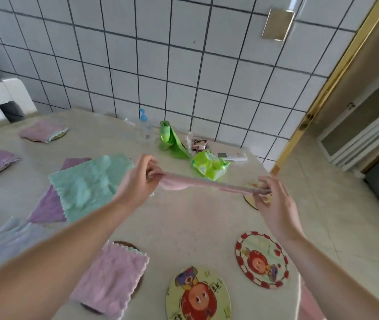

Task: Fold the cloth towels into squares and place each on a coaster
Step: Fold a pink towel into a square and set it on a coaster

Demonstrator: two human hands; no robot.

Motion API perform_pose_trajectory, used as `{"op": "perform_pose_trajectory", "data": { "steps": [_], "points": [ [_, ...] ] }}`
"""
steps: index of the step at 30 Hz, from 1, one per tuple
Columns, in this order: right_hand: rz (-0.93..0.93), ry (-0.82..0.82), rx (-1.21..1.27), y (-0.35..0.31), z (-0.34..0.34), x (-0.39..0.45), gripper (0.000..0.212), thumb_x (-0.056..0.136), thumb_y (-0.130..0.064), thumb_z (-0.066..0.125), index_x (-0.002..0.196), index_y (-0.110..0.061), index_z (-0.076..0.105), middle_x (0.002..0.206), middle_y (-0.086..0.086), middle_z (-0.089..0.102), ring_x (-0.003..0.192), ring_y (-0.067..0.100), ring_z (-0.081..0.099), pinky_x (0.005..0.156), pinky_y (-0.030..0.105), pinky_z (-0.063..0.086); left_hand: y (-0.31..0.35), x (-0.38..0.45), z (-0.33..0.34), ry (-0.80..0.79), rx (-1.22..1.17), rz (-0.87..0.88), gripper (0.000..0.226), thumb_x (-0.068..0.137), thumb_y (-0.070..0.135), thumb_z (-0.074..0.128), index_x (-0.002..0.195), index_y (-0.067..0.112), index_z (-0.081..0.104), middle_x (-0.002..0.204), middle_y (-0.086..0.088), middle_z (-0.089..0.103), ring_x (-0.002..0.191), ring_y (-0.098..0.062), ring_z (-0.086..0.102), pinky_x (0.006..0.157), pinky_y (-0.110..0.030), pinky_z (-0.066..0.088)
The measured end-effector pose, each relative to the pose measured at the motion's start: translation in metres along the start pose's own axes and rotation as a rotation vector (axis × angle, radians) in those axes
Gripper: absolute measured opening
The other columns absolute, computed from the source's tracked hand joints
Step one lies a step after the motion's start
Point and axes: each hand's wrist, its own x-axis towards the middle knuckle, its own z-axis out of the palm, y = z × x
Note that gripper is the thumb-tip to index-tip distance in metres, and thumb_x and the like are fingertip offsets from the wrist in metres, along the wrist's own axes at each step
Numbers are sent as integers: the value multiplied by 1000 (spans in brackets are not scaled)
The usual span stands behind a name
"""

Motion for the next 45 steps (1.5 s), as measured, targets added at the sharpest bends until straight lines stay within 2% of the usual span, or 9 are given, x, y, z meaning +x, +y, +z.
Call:
{"op": "perform_pose_trajectory", "data": {
  "steps": [4,7,11,20,24,29,32,36,45],
  "points": [
    [104,-383,-142,39,8,-55,13,84,-18,66,92,-28,65,92,-17,56,81,0,54,69,8,38,-25,-64,29,-342,21,-188,13,85,3,61,79,15,59,72,7,60,65,4,57,61,-13,39],
    [200,-579,-143,63,12,-89,24,85,-23,66,73,-40,53,74,-12,58,65,2,54,56,14,39,-49,-100,43,-511,14,-344,25,85,-1,57,72,21,58,70,2,60,62,1,51,61,-19,38],
    [364,-713,-109,82,15,-105,8,89,-33,58,81,-31,57,64,1,66,53,10,62,56,29,48,-59,-120,53,-595,84,-406,12,88,11,56,89,19,66,82,7,66,72,-1,57,60,-9,39],
    [468,-637,-88,97,33,-92,7,92,-24,54,87,-23,58,67,-3,62,45,-2,57,43,12,35,-78,-103,71,-474,4,-510,11,90,12,58,81,14,64,71,0,64,66,-15,56,64,-28,43],
    [501,-578,-90,102,45,-76,7,90,-24,54,88,-25,60,78,-2,66,65,15,61,58,30,45,-86,-87,75,-446,-24,-546,14,90,12,58,79,19,64,73,-7,65,66,-17,57,66,-35,46],
    [515,-548,-93,112,60,-45,10,91,-29,52,86,-25,60,74,-3,66,52,17,56,52,32,45,-88,-62,89,-370,-39,-548,22,89,7,57,73,21,57,66,-2,56,58,-12,49,57,-26,39],
    [537,-559,-72,122,75,-26,8,92,-30,52,87,-28,59,74,-6,66,64,20,64,65,38,56,-98,-48,96,-339,-23,-588,16,90,12,57,75,18,58,70,-8,58,64,-18,52,59,-33,43],
    [524,-542,-54,137,93,-7,11,92,-30,52,82,-32,57,73,-7,66,64,14,64,65,37,56,-111,-32,107,-341,53,-607,11,90,19,57,80,14,60,75,-15,63,65,-24,58,65,-44,51],
    [494,-534,-21,157,121,14,6,92,-31,53,88,-30,57,72,-7,64,60,16,63,60,37,55,-132,-12,115,-379,227,-597,16,89,29,59,78,17,58,67,0,58,62,-16,53,62,-33,42]
  ]
}}
